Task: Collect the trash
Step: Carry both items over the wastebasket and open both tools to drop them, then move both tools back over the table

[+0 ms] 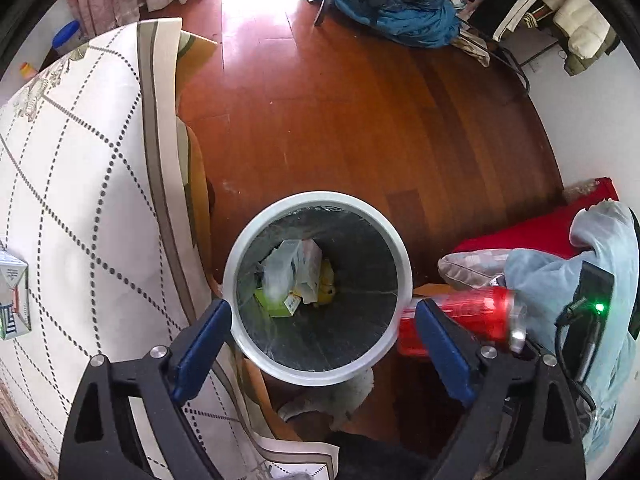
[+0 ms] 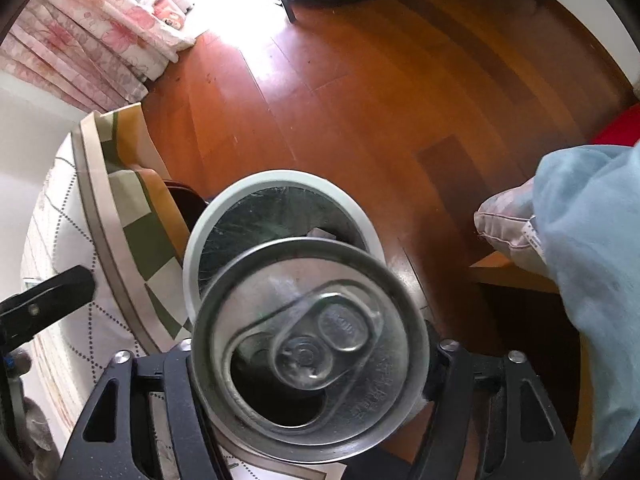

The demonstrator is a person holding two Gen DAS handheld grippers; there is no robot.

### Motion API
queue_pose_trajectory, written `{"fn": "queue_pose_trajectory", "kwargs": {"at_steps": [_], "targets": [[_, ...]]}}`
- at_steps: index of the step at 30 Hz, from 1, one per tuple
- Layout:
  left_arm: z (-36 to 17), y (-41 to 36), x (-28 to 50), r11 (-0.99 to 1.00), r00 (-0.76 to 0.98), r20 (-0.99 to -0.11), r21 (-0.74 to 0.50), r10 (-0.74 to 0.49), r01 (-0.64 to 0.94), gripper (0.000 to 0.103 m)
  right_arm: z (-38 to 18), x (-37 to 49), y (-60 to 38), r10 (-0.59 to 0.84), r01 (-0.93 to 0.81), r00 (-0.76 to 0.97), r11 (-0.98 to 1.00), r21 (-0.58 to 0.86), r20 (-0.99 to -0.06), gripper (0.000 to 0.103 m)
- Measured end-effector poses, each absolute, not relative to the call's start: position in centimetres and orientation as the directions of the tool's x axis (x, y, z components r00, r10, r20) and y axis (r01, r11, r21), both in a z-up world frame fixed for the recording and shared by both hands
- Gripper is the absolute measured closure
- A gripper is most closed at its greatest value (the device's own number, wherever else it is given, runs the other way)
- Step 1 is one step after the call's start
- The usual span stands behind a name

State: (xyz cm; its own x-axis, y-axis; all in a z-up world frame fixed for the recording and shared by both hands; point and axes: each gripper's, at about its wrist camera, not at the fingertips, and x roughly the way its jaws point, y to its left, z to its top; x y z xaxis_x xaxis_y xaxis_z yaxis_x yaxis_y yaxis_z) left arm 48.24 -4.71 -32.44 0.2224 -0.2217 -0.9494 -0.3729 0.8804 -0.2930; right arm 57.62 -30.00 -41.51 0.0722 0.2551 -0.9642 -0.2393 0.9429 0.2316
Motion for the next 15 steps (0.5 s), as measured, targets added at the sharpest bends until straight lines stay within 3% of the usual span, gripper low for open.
{"fn": "queue_pose_trajectory", "kwargs": {"at_steps": [1,15], "targets": [[-32.4,-4.6,48.1,0.883,0.225,-0.95,-0.288,-0.215,-0.37,0.01,-41.6,57.7,-30.0,0.253,-0.229,0.076,0.946,0.23,-0.964,0.001],[-27.7,-5.4,43.9,0.931,0.285,-0.958,-0.134,-0.033,-0.34,0.01,-36.1,54.5,-31.1,0.19,-0.277,0.174,0.951,0.138,-0.966,0.0]]}}
